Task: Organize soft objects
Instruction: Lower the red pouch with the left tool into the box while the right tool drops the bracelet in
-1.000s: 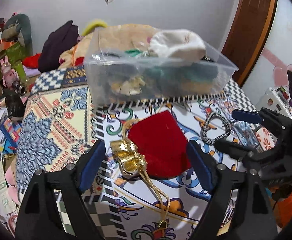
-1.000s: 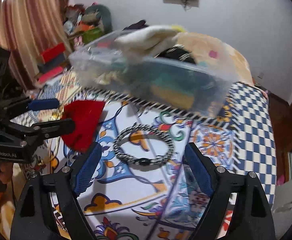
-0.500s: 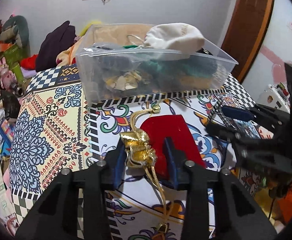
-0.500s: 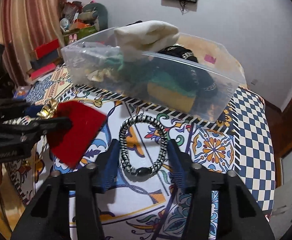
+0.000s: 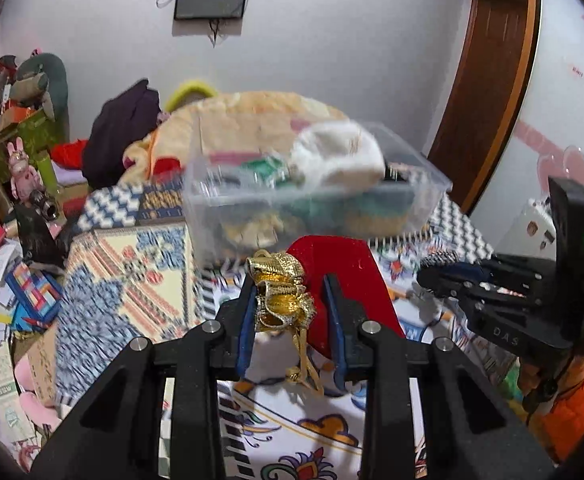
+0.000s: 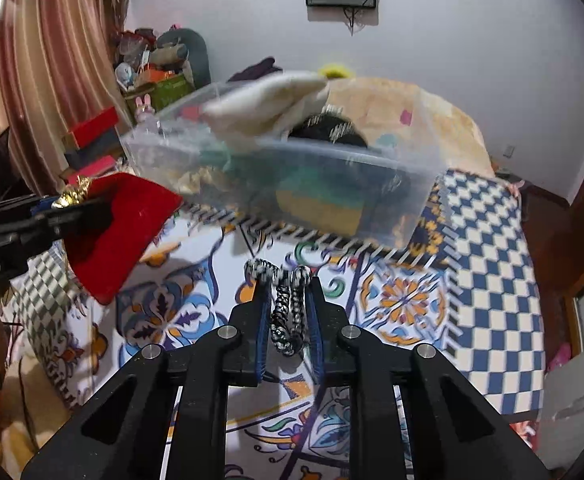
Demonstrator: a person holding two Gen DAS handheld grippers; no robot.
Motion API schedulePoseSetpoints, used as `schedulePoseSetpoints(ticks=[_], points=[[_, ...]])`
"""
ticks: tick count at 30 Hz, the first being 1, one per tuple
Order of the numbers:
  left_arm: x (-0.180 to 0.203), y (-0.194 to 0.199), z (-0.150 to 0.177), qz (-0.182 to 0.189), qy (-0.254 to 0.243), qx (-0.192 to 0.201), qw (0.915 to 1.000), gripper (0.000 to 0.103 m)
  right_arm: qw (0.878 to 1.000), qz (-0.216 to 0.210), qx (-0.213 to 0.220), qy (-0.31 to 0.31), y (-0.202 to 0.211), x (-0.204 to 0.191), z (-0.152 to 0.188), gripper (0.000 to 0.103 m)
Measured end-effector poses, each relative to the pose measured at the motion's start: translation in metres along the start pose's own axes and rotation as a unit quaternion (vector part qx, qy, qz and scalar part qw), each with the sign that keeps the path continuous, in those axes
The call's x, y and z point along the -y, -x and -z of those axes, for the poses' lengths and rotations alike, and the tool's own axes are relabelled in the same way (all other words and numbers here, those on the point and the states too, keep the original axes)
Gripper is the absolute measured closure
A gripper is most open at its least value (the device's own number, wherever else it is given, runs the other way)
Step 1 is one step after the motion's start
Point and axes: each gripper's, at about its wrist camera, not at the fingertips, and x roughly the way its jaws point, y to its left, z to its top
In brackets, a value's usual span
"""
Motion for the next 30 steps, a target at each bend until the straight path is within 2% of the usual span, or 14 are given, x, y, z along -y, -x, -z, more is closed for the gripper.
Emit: schedulePoseSetpoints(ticks=[8, 11, 15, 16, 18, 20, 22, 23, 24, 26, 30], points=[[-0.007, 0.026, -0.035, -0.008, 0.011, 0.059, 0.9982, 0.072, 0.999, 0.012, 0.051, 0.002, 0.026, 0.003, -0.014, 0.087], [-0.011, 0.029, -0.039, -0.007, 0.018, 0.065, 0.9977, 0.072, 0.999, 0.001, 0.043, -0.003, 0.028, 0.007, -0.011, 0.087], [-0.015, 0.024, -0.032, -0.009, 0.024, 0.052, 0.9983, 0.072, 0.999, -0.009, 0.030, -0.007, 0.032, 0.011, -0.004, 0.085], [-0.016, 0.022, -0.030, -0.008, 0.026, 0.047, 0.9985, 0.072, 1.000, -0.006, 0.028, -0.008, 0.034, 0.013, 0.000, 0.082], [-0.017, 0.019, -0.025, -0.010, 0.028, 0.039, 0.9988, 0.072, 1.000, 0.006, 0.028, -0.010, 0.040, 0.017, 0.007, 0.065], [-0.018, 0.016, -0.021, -0.013, 0.032, 0.032, 0.9989, 0.072, 0.999, 0.022, 0.031, -0.013, 0.043, 0.023, 0.011, 0.055], [-0.020, 0.013, -0.019, -0.009, 0.038, 0.027, 0.9989, 0.072, 0.999, 0.033, 0.032, -0.020, 0.044, 0.031, 0.012, 0.052], [-0.021, 0.013, -0.019, -0.008, 0.040, 0.025, 0.9989, 0.072, 0.999, 0.037, 0.031, -0.025, 0.043, 0.036, 0.012, 0.047], [-0.022, 0.012, -0.019, -0.008, 0.040, 0.024, 0.9989, 0.072, 0.998, 0.045, 0.031, -0.029, 0.042, 0.040, 0.010, 0.036], [-0.021, 0.013, -0.020, -0.012, 0.039, 0.026, 0.9988, 0.072, 0.997, 0.069, 0.032, -0.034, 0.038, 0.046, 0.008, 0.025], [-0.020, 0.017, -0.029, -0.018, 0.036, 0.040, 0.9984, 0.072, 0.995, 0.090, 0.005, -0.036, 0.014, 0.059, 0.000, 0.024]])
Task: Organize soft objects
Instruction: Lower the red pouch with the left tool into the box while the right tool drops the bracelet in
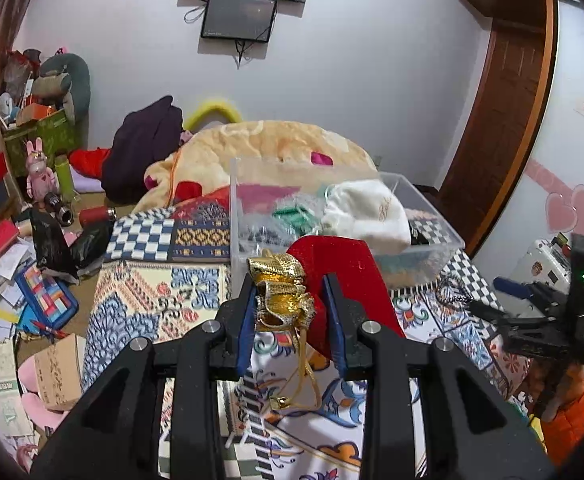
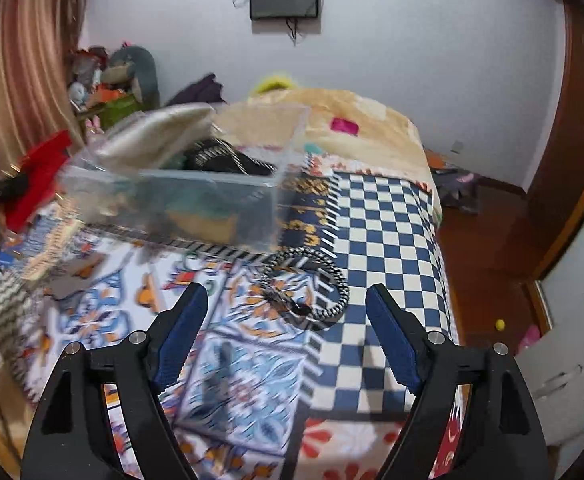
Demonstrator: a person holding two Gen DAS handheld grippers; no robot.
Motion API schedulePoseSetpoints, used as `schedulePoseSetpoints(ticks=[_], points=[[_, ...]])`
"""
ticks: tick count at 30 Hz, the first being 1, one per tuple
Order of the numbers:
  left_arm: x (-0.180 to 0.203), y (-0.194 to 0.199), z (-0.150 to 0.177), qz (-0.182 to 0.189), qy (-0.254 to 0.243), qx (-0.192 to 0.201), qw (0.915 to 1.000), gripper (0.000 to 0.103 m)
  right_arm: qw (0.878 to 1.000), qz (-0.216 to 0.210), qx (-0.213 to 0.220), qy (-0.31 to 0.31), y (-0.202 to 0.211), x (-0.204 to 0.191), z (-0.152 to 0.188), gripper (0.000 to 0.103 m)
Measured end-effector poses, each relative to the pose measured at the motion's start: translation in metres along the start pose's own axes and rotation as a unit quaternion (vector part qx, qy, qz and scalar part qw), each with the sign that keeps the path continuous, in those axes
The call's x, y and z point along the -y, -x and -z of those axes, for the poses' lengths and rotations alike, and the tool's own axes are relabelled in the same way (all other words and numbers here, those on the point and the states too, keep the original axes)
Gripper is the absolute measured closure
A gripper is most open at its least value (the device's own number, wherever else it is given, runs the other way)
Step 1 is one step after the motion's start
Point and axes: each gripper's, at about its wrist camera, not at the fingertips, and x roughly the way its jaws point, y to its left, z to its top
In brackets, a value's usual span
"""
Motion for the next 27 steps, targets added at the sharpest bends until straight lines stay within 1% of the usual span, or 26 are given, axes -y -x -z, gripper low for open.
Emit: schedulePoseSetpoints(ticks=[4, 7, 8, 9, 10, 12, 13, 15, 18, 20, 23, 25, 26, 27], points=[[0.002, 0.001, -0.018, -0.015, -0.005, 0.024, 0.9996, 0.072, 0.999, 0.015, -0.034, 0.012, -0.030, 0.002, -0.003, 0.024], [0.002, -0.001, -0.030, -0.029, -0.008, 0.042, 0.9987, 0.072, 0.999, 0.013, -0.049, 0.010, -0.043, 0.005, -0.005, 0.029], [0.003, -0.003, -0.035, -0.035, -0.009, 0.048, 0.9982, 0.072, 0.999, 0.008, -0.053, 0.007, -0.046, 0.006, -0.006, 0.037], [0.002, -0.006, -0.039, -0.043, -0.009, 0.052, 0.9977, 0.072, 0.999, 0.010, -0.049, 0.007, -0.045, 0.008, -0.006, 0.043], [0.001, -0.009, -0.043, -0.050, -0.006, 0.055, 0.9972, 0.072, 0.999, 0.008, -0.049, 0.006, -0.045, 0.009, -0.007, 0.046], [-0.001, -0.018, -0.049, -0.058, -0.001, 0.057, 0.9967, 0.072, 0.999, 0.012, -0.046, 0.004, -0.045, 0.010, -0.008, 0.059], [-0.002, -0.025, -0.052, -0.062, 0.000, 0.054, 0.9966, 0.072, 0.999, 0.014, -0.044, 0.004, -0.045, 0.011, -0.008, 0.063], [-0.002, -0.039, -0.056, -0.068, -0.001, 0.043, 0.9967, 0.072, 0.999, 0.016, -0.042, 0.003, -0.042, 0.013, -0.008, 0.074], [-0.001, -0.060, -0.055, -0.078, -0.008, 0.020, 0.9967, 0.072, 0.999, 0.015, -0.041, 0.003, -0.038, 0.015, -0.006, 0.083], [0.000, -0.075, -0.052, -0.085, -0.012, 0.000, 0.9963, 0.072, 0.999, 0.014, -0.037, 0.003, -0.032, 0.019, -0.006, 0.085], [-0.001, -0.089, -0.046, -0.080, -0.010, -0.022, 0.9965, 0.072, 1.000, 0.014, -0.022, 0.007, -0.020, 0.018, -0.011, 0.085], [0.000, -0.095, -0.042, -0.075, -0.012, -0.034, 0.9966, 0.071, 1.000, 0.016, -0.005, 0.013, -0.007, 0.016, -0.016, 0.085], [0.000, -0.097, -0.041, -0.073, -0.014, -0.039, 0.9965, 0.070, 1.000, 0.016, 0.006, 0.015, 0.001, 0.015, -0.020, 0.085], [0.002, -0.097, -0.040, -0.075, -0.018, -0.037, 0.9963, 0.066, 1.000, 0.015, 0.018, 0.017, 0.009, 0.014, -0.025, 0.085]])
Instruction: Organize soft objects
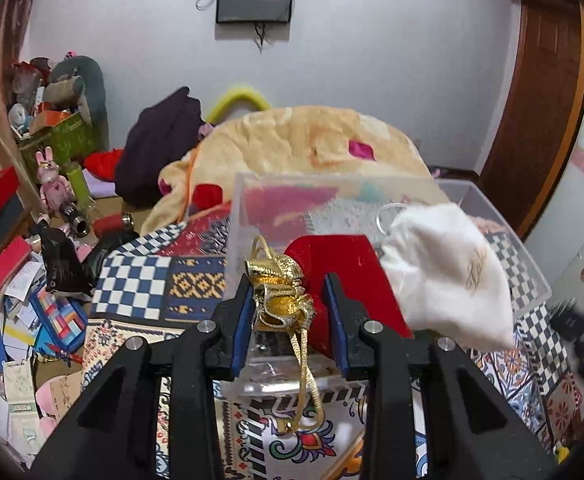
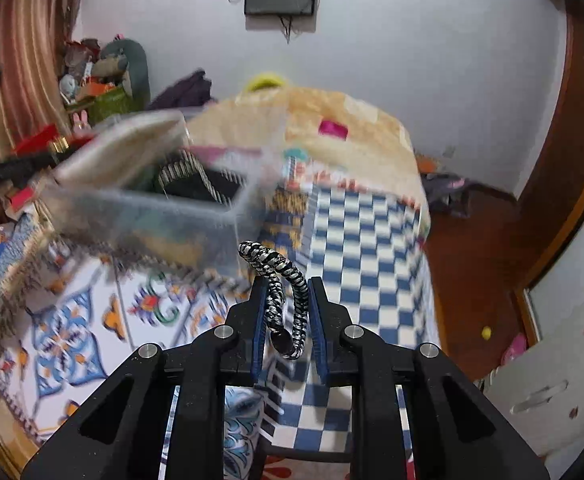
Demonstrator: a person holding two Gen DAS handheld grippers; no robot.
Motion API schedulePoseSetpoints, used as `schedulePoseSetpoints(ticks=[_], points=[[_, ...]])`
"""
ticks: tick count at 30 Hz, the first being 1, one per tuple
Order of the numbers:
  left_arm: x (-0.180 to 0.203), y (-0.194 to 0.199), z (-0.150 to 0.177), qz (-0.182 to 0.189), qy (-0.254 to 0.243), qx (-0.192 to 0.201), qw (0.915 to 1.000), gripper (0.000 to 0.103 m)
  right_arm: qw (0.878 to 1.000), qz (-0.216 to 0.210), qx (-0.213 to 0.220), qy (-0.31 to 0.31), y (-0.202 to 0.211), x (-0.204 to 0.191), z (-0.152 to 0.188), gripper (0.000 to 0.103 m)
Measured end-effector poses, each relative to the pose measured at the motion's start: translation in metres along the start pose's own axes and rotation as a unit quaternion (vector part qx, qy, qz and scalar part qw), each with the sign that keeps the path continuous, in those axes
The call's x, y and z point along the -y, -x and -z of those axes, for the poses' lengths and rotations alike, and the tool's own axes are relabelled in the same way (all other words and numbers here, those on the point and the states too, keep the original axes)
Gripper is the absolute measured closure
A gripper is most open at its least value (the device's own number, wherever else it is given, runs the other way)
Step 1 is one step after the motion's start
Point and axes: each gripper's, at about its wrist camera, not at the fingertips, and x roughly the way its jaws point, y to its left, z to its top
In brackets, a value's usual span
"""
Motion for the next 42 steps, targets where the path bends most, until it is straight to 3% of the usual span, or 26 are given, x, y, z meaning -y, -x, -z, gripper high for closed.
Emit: schedulePoseSetpoints(ticks=[3, 10, 19, 22, 24, 26, 33, 42], points=[[0.004, 0.002, 0.001, 0.006, -0.010, -0.001, 0.9999, 0.051, 0.999, -0.011, 0.035, 0.002, 0.017, -0.005, -0.018, 0.085], [0.007, 0.018, -0.001, 0.009, -0.012, 0.020, 0.9997, 0.036, 0.996, -0.045, 0.082, 0.012, 0.018, -0.031, -0.057, 0.085], [0.004, 0.042, -0.004, 0.024, -0.004, 0.045, 0.9987, 0.021, 0.996, -0.080, 0.038, 0.011, -0.030, -0.058, -0.069, 0.084], [0.003, 0.047, -0.004, 0.031, 0.000, 0.049, 0.9983, 0.020, 0.996, -0.081, 0.016, 0.016, -0.041, -0.065, -0.067, 0.062], [0.003, 0.050, -0.003, 0.032, 0.000, 0.052, 0.9981, 0.018, 0.997, -0.067, 0.015, 0.022, -0.042, -0.069, -0.063, 0.032], [0.003, 0.052, -0.003, 0.033, -0.001, 0.054, 0.9980, 0.016, 0.998, -0.056, 0.021, 0.031, -0.039, -0.071, -0.059, 0.022], [0.006, 0.069, -0.004, 0.039, -0.002, 0.068, 0.9969, 0.016, 0.998, -0.053, 0.036, 0.028, -0.021, -0.063, -0.064, 0.021], [0.016, 0.136, -0.016, 0.056, -0.011, 0.139, 0.9887, 0.016, 0.989, -0.067, 0.131, 0.018, 0.071, -0.053, -0.077, 0.021]])
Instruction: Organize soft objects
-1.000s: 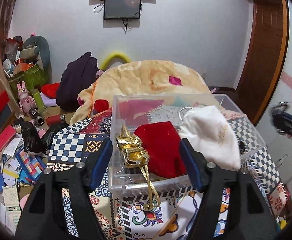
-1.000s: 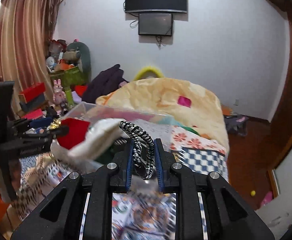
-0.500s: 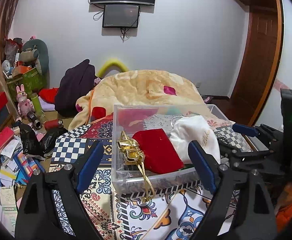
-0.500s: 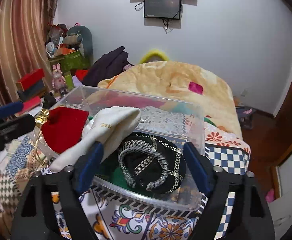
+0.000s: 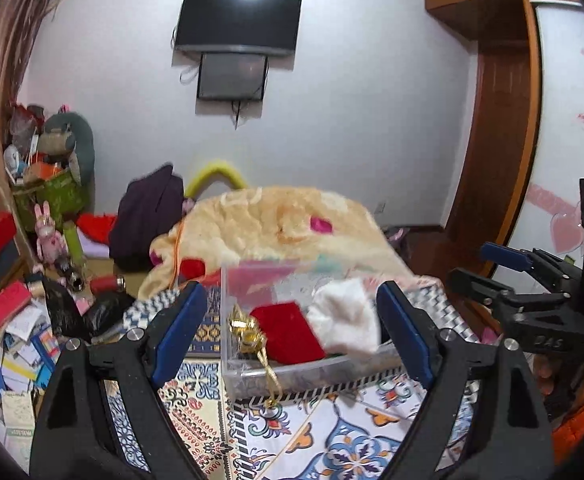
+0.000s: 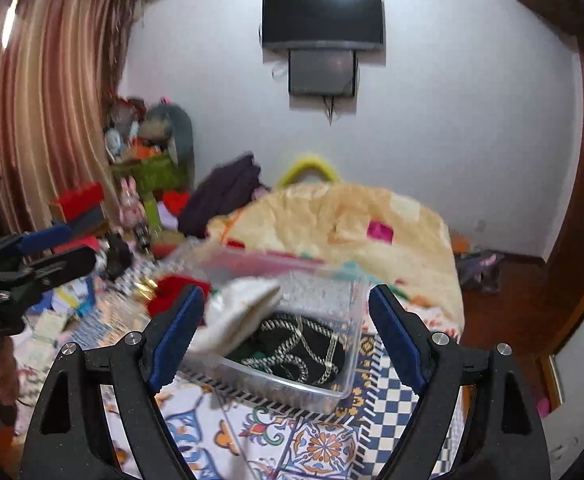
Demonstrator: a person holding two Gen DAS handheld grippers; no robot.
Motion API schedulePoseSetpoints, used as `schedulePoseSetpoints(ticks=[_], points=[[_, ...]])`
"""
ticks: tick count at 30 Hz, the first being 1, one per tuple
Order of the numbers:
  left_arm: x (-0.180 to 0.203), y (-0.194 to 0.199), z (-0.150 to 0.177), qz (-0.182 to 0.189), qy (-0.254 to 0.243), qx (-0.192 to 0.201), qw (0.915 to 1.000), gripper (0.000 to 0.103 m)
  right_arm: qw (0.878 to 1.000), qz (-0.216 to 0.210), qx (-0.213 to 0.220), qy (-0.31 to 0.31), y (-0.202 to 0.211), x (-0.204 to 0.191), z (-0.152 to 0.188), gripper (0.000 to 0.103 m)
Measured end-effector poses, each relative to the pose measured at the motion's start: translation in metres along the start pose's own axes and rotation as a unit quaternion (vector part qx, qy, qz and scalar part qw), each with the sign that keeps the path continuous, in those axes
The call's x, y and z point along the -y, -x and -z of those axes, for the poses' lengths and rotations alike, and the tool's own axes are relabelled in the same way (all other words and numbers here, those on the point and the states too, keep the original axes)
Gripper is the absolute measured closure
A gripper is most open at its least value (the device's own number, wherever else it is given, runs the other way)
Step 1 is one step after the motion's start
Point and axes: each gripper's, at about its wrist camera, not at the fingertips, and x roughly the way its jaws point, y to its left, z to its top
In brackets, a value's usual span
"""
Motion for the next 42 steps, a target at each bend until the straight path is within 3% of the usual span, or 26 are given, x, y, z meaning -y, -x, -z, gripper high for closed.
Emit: schedulePoseSetpoints(ticks=[4, 10, 14, 42], points=[[0.011, 0.037, -0.014, 0.006, -0.012, 0.043, 0.9990, 0.015, 0.999, -0.005, 0.049, -0.006, 0.043, -0.001, -0.012, 0.020], [0.025, 0.088, -0.026, 0.010, -0.029, 0.101, 0.9944, 0.006, 0.994, -0.002, 0.112, -0.008, 0.099, -0.012, -0.021, 0.011], [0.031, 0.111, -0.026, 0.008, -0.040, 0.120, 0.9919, 0.004, 0.991, -0.002, 0.135, -0.015, 0.121, -0.016, -0.019, 0.000], [0.038, 0.133, -0.013, 0.012, -0.032, 0.122, 0.9920, 0.000, 0.991, -0.005, 0.132, -0.015, 0.133, -0.030, -0.001, 0.000]])
